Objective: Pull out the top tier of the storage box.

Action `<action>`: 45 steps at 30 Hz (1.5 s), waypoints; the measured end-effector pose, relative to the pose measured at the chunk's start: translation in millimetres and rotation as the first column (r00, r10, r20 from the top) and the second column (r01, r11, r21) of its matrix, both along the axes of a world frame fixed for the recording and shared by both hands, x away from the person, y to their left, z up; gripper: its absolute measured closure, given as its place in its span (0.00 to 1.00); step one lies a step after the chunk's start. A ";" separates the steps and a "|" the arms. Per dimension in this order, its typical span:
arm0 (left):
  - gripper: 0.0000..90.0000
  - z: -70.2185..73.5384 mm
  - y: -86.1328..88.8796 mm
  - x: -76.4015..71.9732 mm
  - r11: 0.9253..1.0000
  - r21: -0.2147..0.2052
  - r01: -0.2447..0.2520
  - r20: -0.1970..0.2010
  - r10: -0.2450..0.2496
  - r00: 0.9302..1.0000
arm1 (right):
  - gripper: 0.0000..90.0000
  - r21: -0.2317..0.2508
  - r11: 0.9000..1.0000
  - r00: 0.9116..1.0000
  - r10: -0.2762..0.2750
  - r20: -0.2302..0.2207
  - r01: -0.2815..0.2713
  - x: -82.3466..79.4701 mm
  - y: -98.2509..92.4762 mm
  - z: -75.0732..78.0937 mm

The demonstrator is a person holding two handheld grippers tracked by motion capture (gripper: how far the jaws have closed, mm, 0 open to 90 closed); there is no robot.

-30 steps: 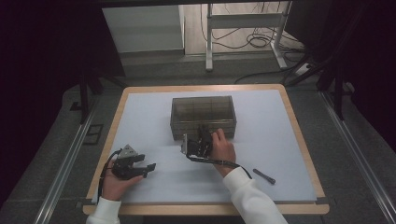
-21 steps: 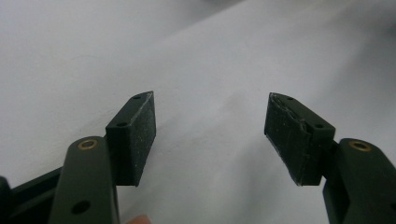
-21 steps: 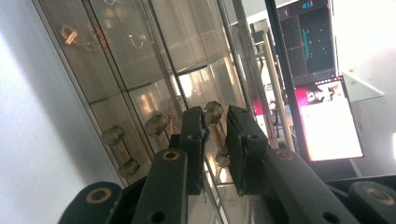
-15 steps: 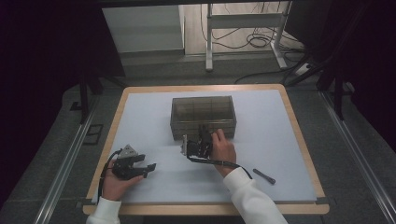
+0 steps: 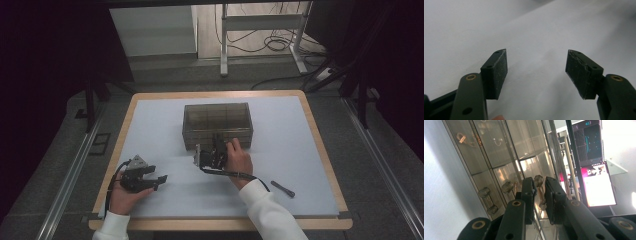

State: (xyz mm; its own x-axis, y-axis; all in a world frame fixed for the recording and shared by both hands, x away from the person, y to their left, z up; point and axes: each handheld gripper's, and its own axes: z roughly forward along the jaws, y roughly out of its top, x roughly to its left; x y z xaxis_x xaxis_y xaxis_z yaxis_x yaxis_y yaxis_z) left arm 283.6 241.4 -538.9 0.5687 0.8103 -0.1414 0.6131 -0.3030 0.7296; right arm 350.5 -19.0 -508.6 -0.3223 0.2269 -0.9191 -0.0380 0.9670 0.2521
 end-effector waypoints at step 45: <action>0.38 0.2 0.1 -0.1 1.000 -0.002 0.000 0.000 0.000 1.000 | 0.88 -0.032 0.999 0.999 -0.002 0.032 0.003 -1.6 2.7 -3.4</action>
